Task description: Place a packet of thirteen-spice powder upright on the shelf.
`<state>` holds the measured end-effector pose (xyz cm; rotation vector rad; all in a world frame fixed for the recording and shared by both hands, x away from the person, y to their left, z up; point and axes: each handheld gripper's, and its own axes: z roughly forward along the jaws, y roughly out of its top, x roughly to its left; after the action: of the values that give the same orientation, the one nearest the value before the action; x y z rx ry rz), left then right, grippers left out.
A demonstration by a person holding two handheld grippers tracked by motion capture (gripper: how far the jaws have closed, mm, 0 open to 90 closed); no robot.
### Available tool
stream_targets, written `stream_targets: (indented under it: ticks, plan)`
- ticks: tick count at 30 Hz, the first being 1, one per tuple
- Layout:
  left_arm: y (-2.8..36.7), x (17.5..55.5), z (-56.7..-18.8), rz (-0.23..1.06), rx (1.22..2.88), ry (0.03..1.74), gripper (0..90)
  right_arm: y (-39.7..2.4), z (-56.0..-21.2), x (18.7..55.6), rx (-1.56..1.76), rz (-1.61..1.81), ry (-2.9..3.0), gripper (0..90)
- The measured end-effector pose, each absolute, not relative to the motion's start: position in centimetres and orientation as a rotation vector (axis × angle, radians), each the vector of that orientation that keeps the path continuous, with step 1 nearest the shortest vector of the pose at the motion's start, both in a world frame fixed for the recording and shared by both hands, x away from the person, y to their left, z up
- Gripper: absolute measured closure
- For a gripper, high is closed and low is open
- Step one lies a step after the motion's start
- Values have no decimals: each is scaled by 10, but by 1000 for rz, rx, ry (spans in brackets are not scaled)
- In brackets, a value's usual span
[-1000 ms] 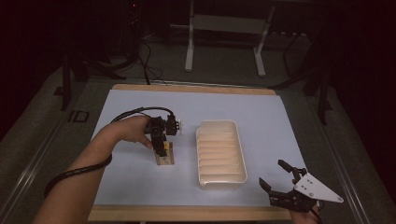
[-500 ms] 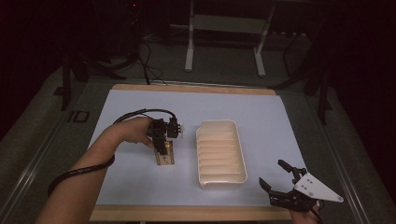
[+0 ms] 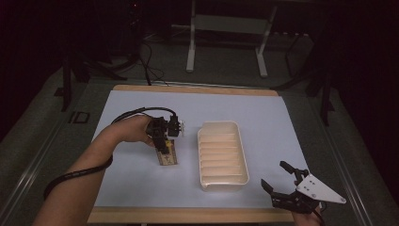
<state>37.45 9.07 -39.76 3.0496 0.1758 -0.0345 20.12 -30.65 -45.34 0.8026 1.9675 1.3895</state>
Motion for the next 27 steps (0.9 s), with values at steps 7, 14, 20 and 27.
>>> stream_targets:
  ticks: [7, 14, 20, 27]
  plan:
    - [86, 372, -375, -66, 3002, 157, 678, -306, -454, 201, 805, 1390, 1971, 140]
    - [78, 369, -354, -86, 2936, 207, 679, -306, -454, 202, 804, 1387, 1976, 140]
    - [69, 368, -340, -74, 2904, 190, 679, -306, -454, 202, 804, 1388, 1975, 141]
    - [56, 367, -334, -56, 2871, 180, 679, -306, -454, 202, 800, 1387, 1978, 141]
